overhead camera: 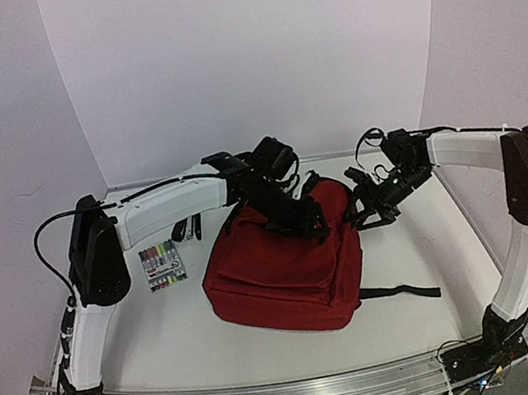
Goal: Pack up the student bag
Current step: Unzip the student bag at the center of the board.
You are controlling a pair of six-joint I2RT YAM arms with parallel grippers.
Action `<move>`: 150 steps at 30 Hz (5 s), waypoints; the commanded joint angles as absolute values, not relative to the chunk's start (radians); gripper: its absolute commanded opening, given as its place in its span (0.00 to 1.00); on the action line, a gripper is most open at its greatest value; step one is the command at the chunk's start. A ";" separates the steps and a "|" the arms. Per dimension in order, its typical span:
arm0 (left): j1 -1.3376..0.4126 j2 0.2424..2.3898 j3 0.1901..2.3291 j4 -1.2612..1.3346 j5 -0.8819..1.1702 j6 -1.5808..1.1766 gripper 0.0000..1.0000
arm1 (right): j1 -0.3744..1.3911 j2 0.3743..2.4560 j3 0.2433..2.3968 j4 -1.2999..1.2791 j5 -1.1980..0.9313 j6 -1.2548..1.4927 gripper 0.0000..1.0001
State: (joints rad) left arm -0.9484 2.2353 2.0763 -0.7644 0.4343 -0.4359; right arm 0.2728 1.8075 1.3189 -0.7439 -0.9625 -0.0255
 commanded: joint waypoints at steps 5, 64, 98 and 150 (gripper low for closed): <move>-0.941 2.332 2.241 -0.823 0.414 -0.426 0.46 | 0.323 1.813 1.269 -0.669 -0.952 0.041 0.73; -0.714 1.949 1.672 -0.834 0.111 -0.549 0.00 | 0.137 1.781 1.300 -0.815 -0.605 -0.204 0.00; -0.850 1.979 1.755 -0.689 0.363 -0.474 0.00 | 0.192 1.746 1.615 -0.982 -0.566 -0.454 0.73; -0.838 1.967 1.795 -0.609 0.364 -0.644 0.38 | 0.507 1.718 1.317 -0.531 -0.624 -0.060 0.54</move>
